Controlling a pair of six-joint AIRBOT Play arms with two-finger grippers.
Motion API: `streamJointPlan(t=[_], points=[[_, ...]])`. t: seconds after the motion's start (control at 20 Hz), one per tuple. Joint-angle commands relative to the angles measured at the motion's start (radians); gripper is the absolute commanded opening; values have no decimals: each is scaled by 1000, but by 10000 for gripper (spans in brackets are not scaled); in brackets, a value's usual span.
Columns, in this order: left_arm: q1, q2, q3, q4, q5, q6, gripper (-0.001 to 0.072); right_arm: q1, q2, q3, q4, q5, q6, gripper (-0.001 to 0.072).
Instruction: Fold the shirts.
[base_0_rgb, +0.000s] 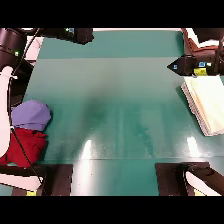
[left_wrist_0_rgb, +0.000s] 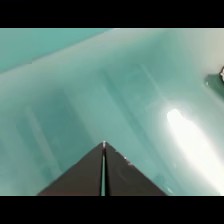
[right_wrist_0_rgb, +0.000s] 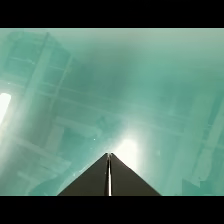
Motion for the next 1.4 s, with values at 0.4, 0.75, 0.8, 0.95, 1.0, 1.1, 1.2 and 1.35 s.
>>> streamJointPlan(t=[0.4, 0.75, 0.8, 0.95, 1.0, 1.1, 1.2, 1.35], points=[[0, 1, 0, 0, 116, 0, 25, 1, 1, 1, 1, 0, 0, 19], [15, 14, 1, 2, 112, -9, 24, 1, 1, 1, 1, 0, 0, 19], [32, 31, 1, 13, 48, -2, 24, 1, 1, 1, 1, 0, 0, 19], [115, 138, -29, 148, -187, 0, 23, 1, 4, 1, 1, 0, 0, 19], [150, 200, -84, 212, -237, -15, 23, 1, 4, 1, 1, 0, 0, 19], [214, 356, -269, 329, -254, -75, 24, 1, 4, 1, 1, 0, 0, 19], [277, 523, -491, 425, -244, -129, 24, 1, 4, 1, 1, 0, 0, 19], [399, 725, -818, 462, -281, -166, 334, 1, 3, 1, 1, 0, 0, 19]])
